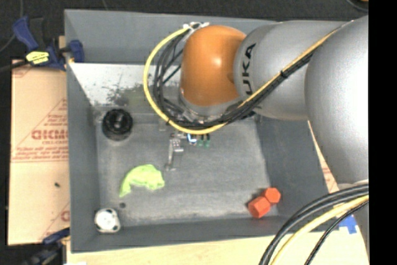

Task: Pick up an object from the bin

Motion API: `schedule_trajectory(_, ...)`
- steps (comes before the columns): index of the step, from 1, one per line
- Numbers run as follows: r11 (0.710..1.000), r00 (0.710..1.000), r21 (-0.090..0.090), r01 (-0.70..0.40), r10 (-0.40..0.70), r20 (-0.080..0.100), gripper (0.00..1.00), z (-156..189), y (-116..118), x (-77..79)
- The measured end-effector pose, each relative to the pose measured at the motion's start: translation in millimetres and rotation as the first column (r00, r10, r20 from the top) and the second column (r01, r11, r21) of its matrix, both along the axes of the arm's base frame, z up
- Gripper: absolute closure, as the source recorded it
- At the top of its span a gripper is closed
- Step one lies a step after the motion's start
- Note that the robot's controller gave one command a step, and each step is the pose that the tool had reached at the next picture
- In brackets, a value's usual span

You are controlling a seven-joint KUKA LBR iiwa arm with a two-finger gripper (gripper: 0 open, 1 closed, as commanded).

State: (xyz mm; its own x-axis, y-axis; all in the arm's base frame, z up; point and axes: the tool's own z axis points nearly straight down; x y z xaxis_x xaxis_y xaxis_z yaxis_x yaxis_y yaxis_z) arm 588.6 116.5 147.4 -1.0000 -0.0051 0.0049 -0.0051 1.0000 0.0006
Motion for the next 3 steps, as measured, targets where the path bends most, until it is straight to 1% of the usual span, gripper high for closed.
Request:
schedule_trajectory(1, 1.000, 1.000, 0.001, 0.004, -0.004, 0.008, 0.00, 4.8, -0.6, 1.8)
schedule_trajectory(2, 0.993, 0.993, 0.001, -0.118, 0.118, -0.006, 0.00, -80.9, 55.4, -65.6)
schedule_trajectory(3, 0.997, 0.997, 0.002, -0.080, 0.080, 0.014, 0.00, -14.7, 44.4, -50.4)
